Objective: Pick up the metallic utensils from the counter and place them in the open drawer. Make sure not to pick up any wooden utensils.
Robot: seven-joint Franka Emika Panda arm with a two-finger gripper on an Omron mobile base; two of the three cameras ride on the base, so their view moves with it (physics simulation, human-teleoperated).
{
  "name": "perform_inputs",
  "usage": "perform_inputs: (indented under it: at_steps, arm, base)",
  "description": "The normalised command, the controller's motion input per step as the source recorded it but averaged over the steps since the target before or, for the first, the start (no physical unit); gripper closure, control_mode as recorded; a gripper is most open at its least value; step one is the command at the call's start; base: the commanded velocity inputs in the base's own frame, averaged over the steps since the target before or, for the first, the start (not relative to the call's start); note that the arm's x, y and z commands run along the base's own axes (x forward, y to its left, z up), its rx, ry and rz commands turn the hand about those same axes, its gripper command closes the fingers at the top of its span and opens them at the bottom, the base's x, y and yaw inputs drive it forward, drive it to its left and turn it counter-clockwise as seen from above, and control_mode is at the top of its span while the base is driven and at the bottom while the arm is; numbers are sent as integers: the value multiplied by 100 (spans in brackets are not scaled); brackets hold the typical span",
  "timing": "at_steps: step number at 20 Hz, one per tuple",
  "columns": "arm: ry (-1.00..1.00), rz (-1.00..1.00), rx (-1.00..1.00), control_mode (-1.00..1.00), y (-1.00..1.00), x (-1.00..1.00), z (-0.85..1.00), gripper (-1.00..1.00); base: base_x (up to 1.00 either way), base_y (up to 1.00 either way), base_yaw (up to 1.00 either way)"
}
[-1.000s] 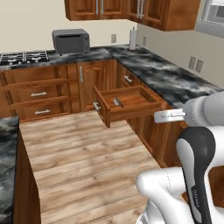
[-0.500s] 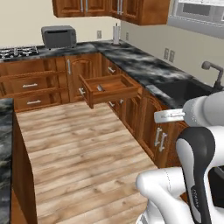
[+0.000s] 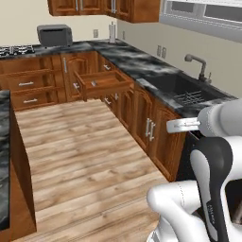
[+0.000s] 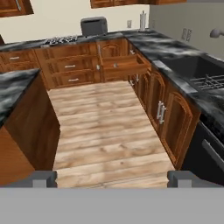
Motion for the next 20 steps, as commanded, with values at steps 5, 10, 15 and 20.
perform_inputs:
  at_steps: [5, 10, 15, 20]
  arm:
    - [0, 0, 0, 100, 0, 0, 0, -100]
    - [0, 0, 0, 100, 0, 0, 0, -100]
    - [0, 0, 0, 100, 0, 0, 0, -100]
    - [0, 0, 0, 100, 0, 0, 0, -100]
  base:
    - [-100, -2, -10]
    - [-100, 38, -2]
    - [-100, 97, 1]
    - [-51, 100, 4]
